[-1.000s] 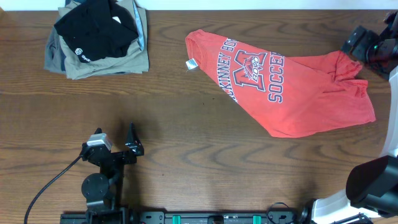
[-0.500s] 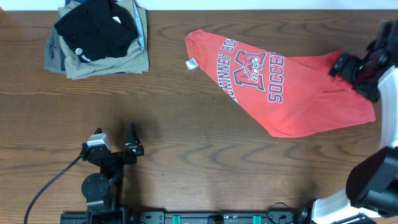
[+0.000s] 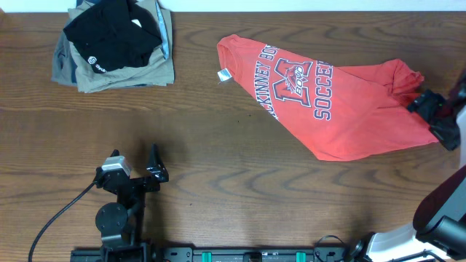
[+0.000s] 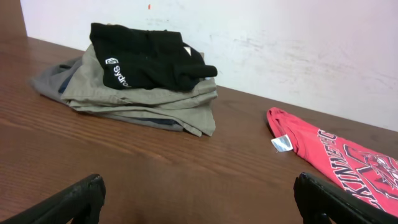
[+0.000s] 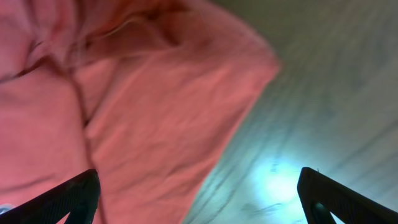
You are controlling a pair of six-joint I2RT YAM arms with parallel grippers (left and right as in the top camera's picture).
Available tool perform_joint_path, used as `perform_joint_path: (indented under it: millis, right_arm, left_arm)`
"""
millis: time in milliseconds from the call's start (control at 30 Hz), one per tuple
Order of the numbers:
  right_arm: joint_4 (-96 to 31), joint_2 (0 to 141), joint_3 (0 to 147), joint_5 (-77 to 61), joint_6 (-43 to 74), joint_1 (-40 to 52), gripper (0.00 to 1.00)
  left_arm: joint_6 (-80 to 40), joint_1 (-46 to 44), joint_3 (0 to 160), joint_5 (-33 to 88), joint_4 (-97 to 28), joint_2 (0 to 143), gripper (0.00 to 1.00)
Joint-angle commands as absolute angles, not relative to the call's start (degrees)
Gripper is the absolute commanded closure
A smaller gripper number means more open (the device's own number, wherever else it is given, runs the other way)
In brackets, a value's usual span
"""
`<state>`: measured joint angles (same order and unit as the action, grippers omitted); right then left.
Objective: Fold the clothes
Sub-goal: 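Regrasp the shirt hem at the right edge with the right gripper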
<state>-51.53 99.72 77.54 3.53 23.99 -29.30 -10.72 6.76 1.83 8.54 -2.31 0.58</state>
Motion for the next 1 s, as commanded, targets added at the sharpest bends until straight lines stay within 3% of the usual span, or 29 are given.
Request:
perform_joint_path:
  millis: [0, 400, 600, 800, 967]
  right_arm:
    - [-51.31, 100.12, 77.47, 4.51, 24.53, -32.18, 0.01]
    - [-50.43, 107.09, 77.45, 4.54, 20.91, -36.01, 0.05]
    - [-48.88, 110.08, 77.45, 5.17, 20.93, -36.60, 0.13]
    - [-47.27, 112.73, 77.45, 4.60, 20.88, -39.24, 0.35]
    - [-45.04, 115.59, 77.45, -0.01, 18.44, -40.12, 0.31]
  left_arm:
    - [-11.00, 7.05, 0.23, 8.29, -3.11, 0.23, 0.02]
    - [-11.00, 6.87, 0.23, 8.29, -3.11, 0.23, 0.02]
    - [-11.00, 6.83, 0.23, 8.29, -3.11, 0.23, 0.02]
    - [-11.00, 6.83, 0.23, 8.29, -3.11, 0.23, 0.02]
    - [-11.00, 6.83, 0.23, 8.29, -3.11, 0.23, 0.02]
